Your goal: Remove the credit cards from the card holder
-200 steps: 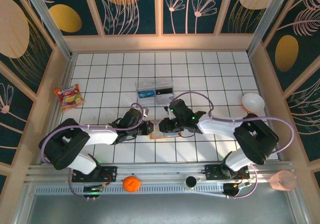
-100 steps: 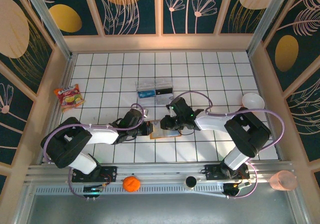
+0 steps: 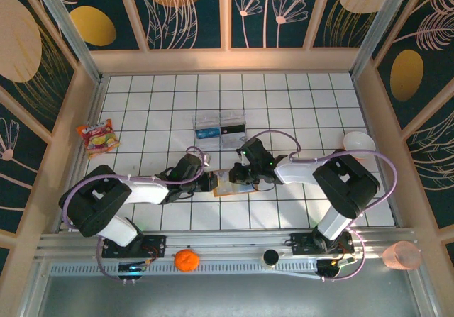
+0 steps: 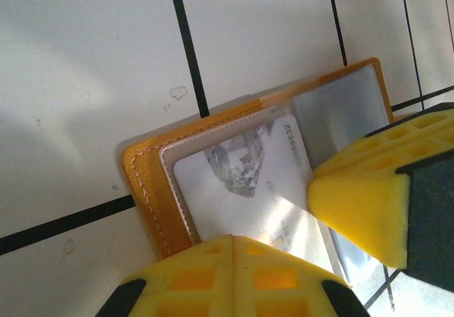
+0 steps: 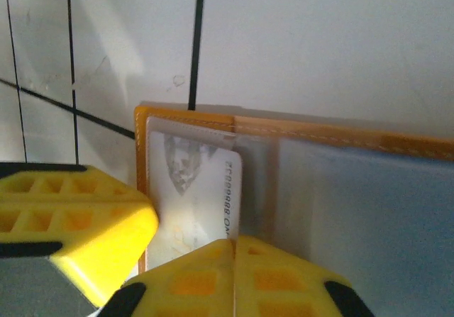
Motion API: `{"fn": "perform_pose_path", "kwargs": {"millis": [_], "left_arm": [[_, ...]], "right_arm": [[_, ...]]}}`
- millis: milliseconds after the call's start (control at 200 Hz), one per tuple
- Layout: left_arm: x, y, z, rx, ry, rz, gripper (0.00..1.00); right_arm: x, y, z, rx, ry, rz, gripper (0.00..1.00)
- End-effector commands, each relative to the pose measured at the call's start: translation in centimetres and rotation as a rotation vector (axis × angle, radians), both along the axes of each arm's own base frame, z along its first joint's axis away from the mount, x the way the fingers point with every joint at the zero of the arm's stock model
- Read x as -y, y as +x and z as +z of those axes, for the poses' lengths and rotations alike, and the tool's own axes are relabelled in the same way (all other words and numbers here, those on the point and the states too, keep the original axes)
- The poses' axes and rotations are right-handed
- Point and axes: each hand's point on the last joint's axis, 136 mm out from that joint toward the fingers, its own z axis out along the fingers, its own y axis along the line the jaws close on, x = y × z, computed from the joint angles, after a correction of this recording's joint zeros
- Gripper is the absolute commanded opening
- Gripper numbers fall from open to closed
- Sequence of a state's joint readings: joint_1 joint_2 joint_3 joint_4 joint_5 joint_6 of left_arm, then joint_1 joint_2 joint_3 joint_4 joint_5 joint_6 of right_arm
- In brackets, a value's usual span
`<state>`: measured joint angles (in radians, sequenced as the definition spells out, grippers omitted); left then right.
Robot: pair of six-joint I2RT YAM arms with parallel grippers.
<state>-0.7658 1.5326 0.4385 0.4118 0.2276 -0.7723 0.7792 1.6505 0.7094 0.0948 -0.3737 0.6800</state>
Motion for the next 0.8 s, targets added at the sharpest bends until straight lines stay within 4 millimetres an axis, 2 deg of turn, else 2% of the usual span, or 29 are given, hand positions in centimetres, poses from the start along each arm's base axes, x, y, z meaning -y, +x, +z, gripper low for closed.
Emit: {"fn": "perform_pose_path", "kwargs": {"millis": [0,390,475,515,581,701,796], "left_arm": [[-1.0,-1.2,-2.1,-0.065,0.064,0.0,0.0],[-1.3,-1.3,-2.4,-0.064,0.082,-0.001,0.0],[-1.2,-1.2,-2.4,-0.064,0.082,-0.007,0.0],[-1.2,-1.2,-2.3,-0.063,0.081,-0.009,0.0],[-1.1,-1.2,-2.4,-0.067,0.082,-0.011,0.0],[-1.1,-1.2,-2.5,-0.068,0.083,-0.014,0.0],[-1.1,-1.3,-2.5,-0.07,0.083,-0.016,0.0]], "right_arm": [[0.2,-0.4,-0.2,-0.006,0.003,-0.004,0.01],[1.5,-0.8,0.0,0.008,-0.003,-0.032,0.0],[1.4,-0.7,0.0,0.009,0.003,-0.029,0.16],[1.2,-0.6,0.1,0.012,0.007,-0.027,0.19],[1.1,-0.5,0.2,0.016,0.013,-0.029,0.18],[1.1,-0.3,0.1,0.015,0.018,-0.033,0.11],[0.9,-0.4,0.1,0.011,0.028,-0.026,0.1]]}}
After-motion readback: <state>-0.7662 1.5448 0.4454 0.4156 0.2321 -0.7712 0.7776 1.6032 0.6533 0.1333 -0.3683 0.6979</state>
